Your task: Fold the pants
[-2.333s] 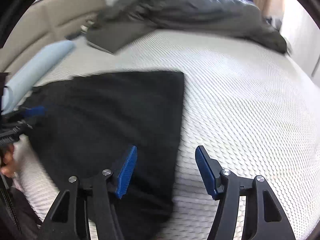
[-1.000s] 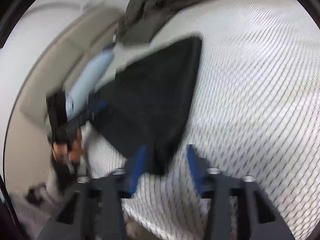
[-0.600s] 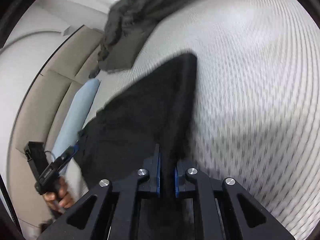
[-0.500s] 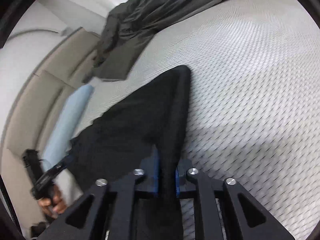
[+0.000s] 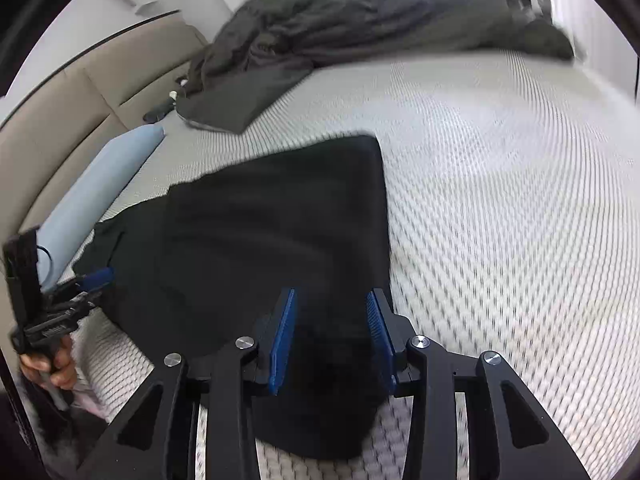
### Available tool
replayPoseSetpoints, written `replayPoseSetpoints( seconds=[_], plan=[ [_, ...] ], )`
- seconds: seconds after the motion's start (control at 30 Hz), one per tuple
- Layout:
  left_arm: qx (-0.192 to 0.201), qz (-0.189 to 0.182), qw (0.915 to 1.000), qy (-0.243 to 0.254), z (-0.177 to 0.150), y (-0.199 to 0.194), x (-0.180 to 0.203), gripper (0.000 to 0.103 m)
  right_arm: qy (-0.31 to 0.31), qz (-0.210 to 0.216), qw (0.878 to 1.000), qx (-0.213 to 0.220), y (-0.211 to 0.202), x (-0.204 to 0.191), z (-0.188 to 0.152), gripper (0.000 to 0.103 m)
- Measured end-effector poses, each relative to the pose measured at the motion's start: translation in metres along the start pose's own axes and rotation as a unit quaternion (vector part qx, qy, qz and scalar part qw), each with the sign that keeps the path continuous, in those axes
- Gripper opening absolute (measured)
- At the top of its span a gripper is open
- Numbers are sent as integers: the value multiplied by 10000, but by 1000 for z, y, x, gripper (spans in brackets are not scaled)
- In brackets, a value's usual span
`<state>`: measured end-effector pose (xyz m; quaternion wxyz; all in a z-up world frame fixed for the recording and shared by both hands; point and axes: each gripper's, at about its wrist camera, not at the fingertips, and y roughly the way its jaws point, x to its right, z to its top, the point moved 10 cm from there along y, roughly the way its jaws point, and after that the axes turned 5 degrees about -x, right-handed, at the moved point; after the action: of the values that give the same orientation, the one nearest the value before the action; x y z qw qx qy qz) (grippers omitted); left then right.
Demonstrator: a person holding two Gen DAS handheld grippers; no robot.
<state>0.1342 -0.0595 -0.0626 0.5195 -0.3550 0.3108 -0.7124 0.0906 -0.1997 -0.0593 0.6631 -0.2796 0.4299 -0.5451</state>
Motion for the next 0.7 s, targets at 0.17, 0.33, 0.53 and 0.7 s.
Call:
replayPoseSetpoints(
  seconds=[0.17,0.33,0.53,0.7],
  plan=[
    [-168,17,9999,25,-5,13,3,56,678,758,9935,-507,-12,18,-36,37],
    [-170,51,9998,6,-1,19,5,56,694,1432,9863,-427,-5,15,-62,7],
    [-195,81,9998,-56,3,29,0,56,554,1766,9803,-689,-18,9,-77,4],
    [-47,219,9997,-28,9,19,-4,56,30,1276,9892,-723,-38,14,-85,20]
  ],
)
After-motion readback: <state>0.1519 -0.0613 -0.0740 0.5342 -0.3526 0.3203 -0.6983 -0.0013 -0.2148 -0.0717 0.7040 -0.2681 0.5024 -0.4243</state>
